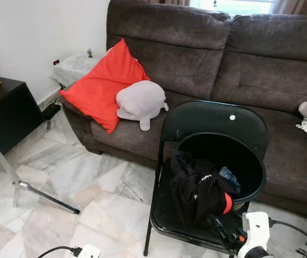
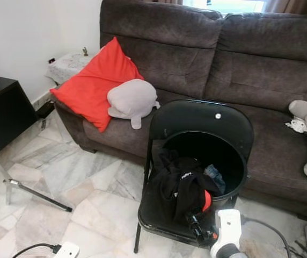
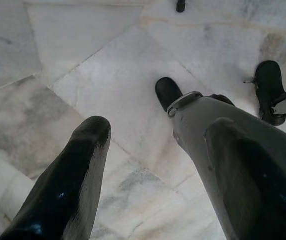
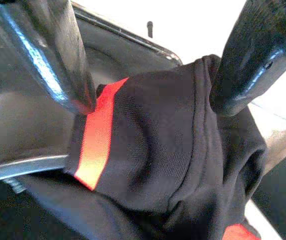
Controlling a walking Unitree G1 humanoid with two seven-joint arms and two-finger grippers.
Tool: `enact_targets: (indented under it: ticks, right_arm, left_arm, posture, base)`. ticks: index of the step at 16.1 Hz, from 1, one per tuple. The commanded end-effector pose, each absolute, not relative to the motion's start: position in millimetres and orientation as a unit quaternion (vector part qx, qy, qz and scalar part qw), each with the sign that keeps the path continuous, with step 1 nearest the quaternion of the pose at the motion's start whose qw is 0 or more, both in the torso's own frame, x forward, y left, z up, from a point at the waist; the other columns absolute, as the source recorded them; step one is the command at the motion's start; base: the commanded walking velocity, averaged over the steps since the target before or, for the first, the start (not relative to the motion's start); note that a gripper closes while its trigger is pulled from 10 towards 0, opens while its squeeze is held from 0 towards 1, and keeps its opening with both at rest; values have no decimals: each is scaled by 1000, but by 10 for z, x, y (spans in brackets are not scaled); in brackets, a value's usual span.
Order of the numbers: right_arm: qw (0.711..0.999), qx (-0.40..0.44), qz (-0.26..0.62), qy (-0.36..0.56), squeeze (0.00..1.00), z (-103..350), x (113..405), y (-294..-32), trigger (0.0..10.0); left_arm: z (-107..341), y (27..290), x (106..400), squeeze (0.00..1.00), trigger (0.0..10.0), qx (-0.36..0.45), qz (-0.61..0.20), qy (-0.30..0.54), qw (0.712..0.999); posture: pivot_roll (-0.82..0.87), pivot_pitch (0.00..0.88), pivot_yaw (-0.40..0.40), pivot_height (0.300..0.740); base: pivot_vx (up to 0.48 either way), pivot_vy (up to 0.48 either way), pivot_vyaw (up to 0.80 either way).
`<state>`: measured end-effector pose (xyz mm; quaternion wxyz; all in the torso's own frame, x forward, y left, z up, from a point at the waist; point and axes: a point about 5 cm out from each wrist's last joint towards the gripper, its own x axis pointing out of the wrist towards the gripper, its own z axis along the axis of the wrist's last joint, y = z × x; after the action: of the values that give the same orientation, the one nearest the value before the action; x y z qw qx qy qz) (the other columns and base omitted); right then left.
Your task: Hang hanger
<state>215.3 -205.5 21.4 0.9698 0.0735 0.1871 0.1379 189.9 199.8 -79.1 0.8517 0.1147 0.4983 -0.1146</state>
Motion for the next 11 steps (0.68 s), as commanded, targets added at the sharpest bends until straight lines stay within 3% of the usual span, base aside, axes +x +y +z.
enact_targets:
  ticks: [1,6,11]
  right_arm:
    - [968,69,139,195,0,162,2128,-2108,10000]
    - [974,62,108,191,0,137,2116,-2280,10000]
    - [970,58,140,189,0,153,2162,-2381,10000]
  left_arm:
    - [-803,2043,1864,0,10000,118,-108,506,847]
    - [-801,2049,1865,0,10000,119,-109,507,846]
    - [-800,2049,1868,0,10000,120,-109,507,847]
  posture:
    - [-82,49,51,740]
    - [-85,53,57,740]
    - [-78,52,59,740]
  base:
    - [0,0,0]
    - [0,0,0]
    - [0,0,0]
